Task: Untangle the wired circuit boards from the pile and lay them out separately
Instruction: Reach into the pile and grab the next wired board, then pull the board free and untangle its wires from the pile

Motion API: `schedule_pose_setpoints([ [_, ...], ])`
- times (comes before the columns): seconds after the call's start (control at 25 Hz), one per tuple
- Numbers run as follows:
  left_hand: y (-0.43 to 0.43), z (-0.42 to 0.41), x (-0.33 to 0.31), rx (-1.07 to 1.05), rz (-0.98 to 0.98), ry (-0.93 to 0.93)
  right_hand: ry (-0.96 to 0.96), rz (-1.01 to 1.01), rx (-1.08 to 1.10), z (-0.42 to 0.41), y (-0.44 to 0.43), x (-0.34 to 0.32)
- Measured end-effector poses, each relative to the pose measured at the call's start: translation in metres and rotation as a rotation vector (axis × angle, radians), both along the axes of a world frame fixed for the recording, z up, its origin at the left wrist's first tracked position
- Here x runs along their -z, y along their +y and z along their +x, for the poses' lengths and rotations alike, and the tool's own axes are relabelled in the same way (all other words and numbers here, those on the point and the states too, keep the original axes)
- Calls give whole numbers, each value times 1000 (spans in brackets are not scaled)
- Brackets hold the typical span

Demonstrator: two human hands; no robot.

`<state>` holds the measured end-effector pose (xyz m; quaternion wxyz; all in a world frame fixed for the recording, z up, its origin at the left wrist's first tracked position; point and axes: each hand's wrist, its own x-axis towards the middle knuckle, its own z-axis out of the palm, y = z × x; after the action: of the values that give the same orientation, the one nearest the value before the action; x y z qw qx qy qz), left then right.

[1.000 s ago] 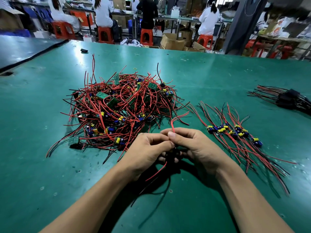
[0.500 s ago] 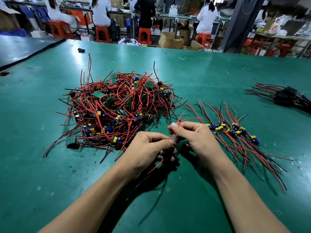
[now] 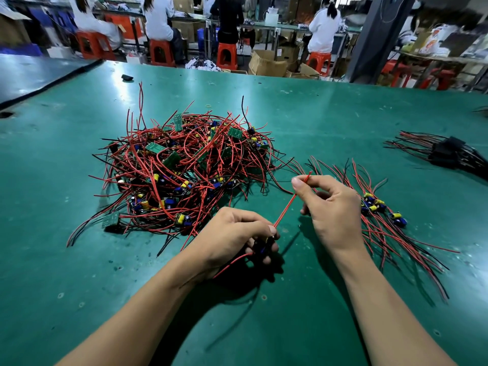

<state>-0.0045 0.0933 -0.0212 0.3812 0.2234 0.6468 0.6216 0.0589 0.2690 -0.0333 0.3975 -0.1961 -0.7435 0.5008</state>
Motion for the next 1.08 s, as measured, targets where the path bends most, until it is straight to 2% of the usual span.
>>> schedule_pose_setpoints([
  [0.08, -1, 1, 0, 2, -20, 15, -9, 20, -24, 1, 1, -1],
  [0.12, -1, 2, 1, -8, -18, 17, -21, -51, -71, 1, 1, -1],
  [0.24, 3, 4, 4, -108, 56, -21, -148, -460, -352, 0, -9, 0],
  [0.32, 4, 5, 6, -170, 103, 1, -326, -489, -551, 0, -20, 5],
  [0.44, 3, 4, 8, -197, 103, 53, -338, -488, -672, 2, -28, 4],
  [0.56, 1, -1, 6, -165, 78, 25, -299, -480, -580, 2, -25, 2],
  [0.64, 1, -2, 5, -108, 70, -23, -284, -432, -431, 1, -20, 2],
  [0.84, 2, 3, 3, 15, 33, -27, -142, -484, -161, -2, -2, 0],
  [0.96, 2, 4, 1, 17, 16, -24, -73, -532, -104, -4, -1, 0],
  [1.08, 1, 3, 0, 16, 19, -31, 19, -678, -126, -5, 0, -5],
])
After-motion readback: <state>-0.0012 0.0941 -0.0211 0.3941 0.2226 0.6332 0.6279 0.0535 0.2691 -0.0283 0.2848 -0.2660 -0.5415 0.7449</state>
